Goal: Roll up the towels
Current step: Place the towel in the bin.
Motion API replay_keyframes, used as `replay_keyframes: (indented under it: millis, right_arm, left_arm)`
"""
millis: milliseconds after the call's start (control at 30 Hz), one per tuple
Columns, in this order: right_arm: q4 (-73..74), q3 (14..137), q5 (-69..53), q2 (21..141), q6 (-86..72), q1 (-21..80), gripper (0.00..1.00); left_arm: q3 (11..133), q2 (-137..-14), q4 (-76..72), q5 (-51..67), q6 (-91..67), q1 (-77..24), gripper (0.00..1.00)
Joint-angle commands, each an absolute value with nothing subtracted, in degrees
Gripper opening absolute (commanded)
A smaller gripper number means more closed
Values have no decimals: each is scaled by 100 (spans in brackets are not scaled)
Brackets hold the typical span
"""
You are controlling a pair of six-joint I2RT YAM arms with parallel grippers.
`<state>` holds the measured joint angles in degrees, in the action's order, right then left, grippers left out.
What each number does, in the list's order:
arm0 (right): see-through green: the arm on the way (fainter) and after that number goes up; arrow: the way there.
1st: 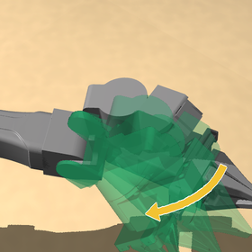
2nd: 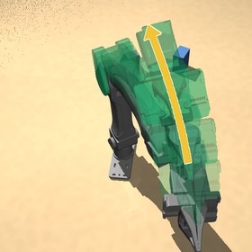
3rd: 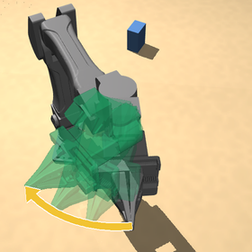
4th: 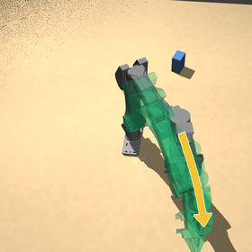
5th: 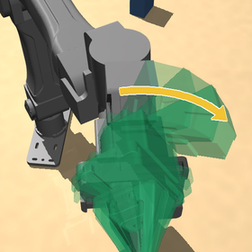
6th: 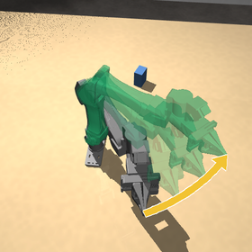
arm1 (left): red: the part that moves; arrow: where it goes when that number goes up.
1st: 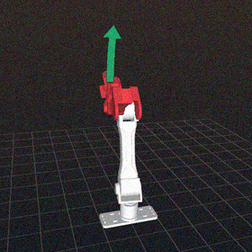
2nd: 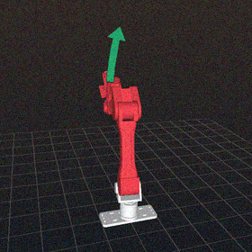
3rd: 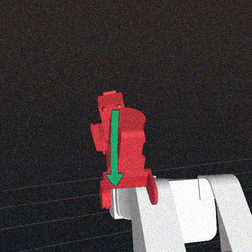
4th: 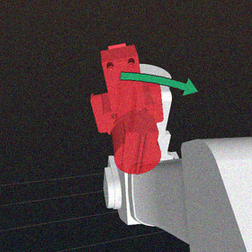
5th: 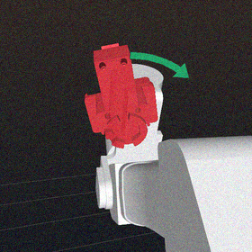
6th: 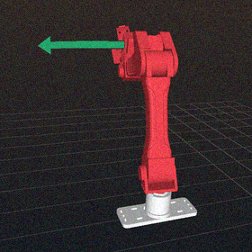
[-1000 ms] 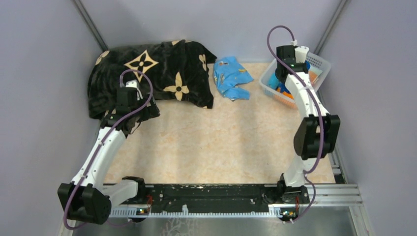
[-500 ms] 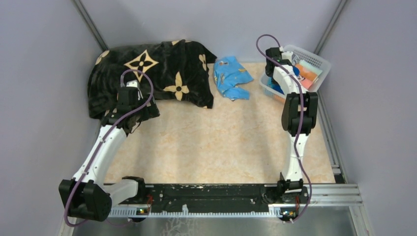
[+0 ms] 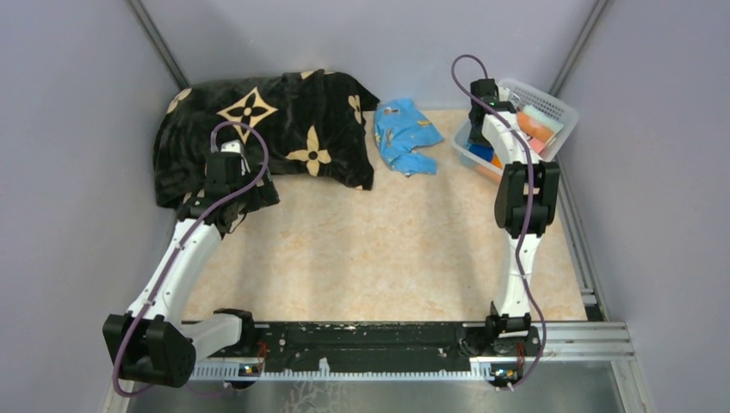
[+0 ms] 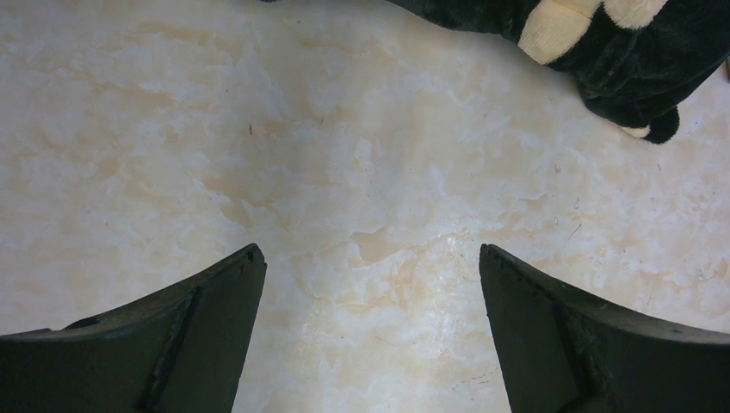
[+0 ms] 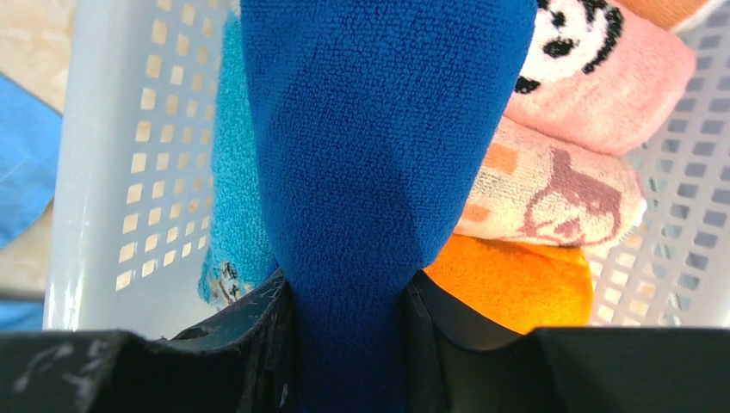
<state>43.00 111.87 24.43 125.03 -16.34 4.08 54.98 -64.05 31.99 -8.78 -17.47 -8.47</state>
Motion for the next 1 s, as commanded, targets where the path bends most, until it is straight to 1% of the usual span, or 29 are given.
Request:
replay_keyframes:
  millis: [0, 167, 300, 433, 600, 800, 967]
  right_arm:
    - [4046, 11233, 1543, 12424, -1435, 476, 0]
    - [3775, 11014, 1171, 12402, -1318, 468, 0]
    - [3934, 11019, 1464, 12587, -1756, 409, 0]
    - [4051, 11054, 1232, 12847, -2124, 248, 0]
    - [4030, 11036, 1139, 12736, -2307, 182, 12]
    - [3878, 10905, 1216, 12172, -2355, 184, 29]
    - [3834, 10818, 1332, 11815, -2359, 176, 46]
  left_arm:
    - [5467, -6381, 3177, -881, -1659, -800, 99]
    - [5467, -6372, 3172, -861, -1655, -791, 99]
    - [5461, -6363, 3173, -847, -1669, -783, 99]
    - [5447, -6346, 3159, -820, -1673, -782, 99]
    - [5441, -6324, 3148, -787, -1680, -774, 99]
    - [5434, -6278, 3142, -773, -1679, -765, 99]
    - [5423, -6237, 3144, -737, -1681, -759, 99]
